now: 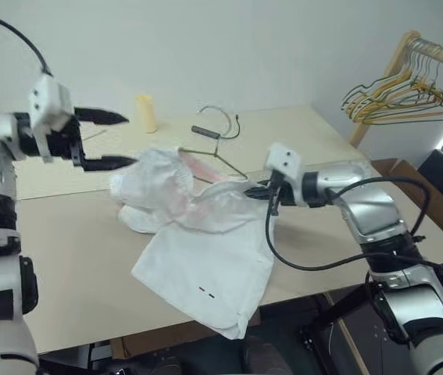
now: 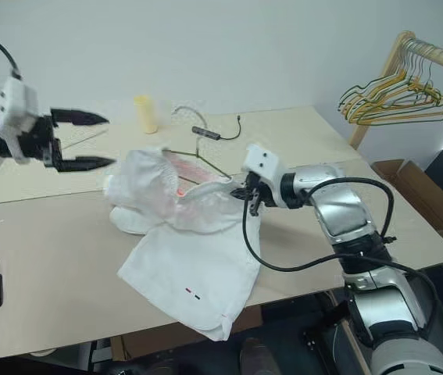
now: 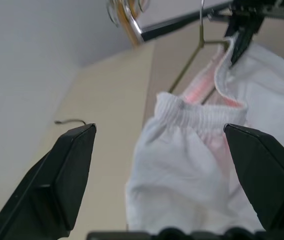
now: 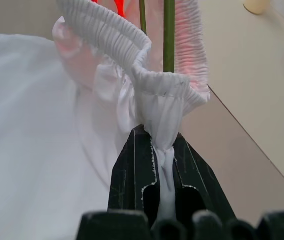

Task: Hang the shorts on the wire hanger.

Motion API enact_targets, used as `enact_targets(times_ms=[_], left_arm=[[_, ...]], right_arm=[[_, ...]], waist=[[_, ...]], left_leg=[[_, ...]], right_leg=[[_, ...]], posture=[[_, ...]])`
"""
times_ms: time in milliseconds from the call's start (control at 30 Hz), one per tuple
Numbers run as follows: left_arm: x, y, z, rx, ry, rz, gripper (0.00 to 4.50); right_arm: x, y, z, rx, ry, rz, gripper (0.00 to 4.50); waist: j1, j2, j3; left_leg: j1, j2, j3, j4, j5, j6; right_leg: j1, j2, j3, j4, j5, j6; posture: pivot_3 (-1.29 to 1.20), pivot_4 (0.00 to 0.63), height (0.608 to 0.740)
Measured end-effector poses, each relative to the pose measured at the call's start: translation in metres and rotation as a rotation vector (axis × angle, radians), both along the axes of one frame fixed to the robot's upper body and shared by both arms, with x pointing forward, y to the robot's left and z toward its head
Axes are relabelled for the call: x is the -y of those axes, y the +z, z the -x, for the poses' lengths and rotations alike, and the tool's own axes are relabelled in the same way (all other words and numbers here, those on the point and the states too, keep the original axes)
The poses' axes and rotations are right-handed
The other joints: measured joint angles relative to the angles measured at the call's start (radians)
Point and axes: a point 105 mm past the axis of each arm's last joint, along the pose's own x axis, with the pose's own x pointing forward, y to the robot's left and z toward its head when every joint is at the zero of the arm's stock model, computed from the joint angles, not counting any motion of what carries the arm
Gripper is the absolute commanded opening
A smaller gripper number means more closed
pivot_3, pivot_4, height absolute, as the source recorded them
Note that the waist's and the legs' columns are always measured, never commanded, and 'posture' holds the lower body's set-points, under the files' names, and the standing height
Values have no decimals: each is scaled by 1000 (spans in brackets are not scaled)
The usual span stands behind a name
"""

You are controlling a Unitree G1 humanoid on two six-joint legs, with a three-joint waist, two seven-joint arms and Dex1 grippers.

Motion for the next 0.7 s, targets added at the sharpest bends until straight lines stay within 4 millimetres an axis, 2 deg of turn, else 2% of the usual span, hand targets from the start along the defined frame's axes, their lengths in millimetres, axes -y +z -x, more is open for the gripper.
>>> enact_targets(times_ms=[100,233,367,533,700], left_arm=[[2,3,0,11,5,75,4436],[12,-16,8,-27,-53,116,4436],[22,-29,13,-54,-84,160,4436],[35,-26,26,-31,-139,187,4436],[34,-14,40,21,-162,272,4436]], right_arm=[[18,8,-2,-57,-125,-61,0],[41,17,-2,-121,-303,-130,0],[64,4,-2,-230,-516,-98,0],[88,-8,-3,-325,-793,-56,0],[129,-20,-8,-363,-1159,-106,0]], waist=[[-5,0,0],[-20,0,0],[-40,0,0],[-66,0,0],[-87,0,0]], left_leg=[[0,0,0,0,0,0],[1,0,-1,0,0,0],[1,0,-3,1,0,0],[1,0,-6,0,0,0],[1,-1,-7,0,0,0]], right_leg=[[0,0,0,1,0,0],[0,0,1,2,0,0],[0,0,1,2,0,0],[0,-1,2,2,0,0],[1,-1,3,3,0,0]], posture=[[-206,0,740],[-230,0,740],[-241,0,740],[-250,0,740],[-259,0,740]])
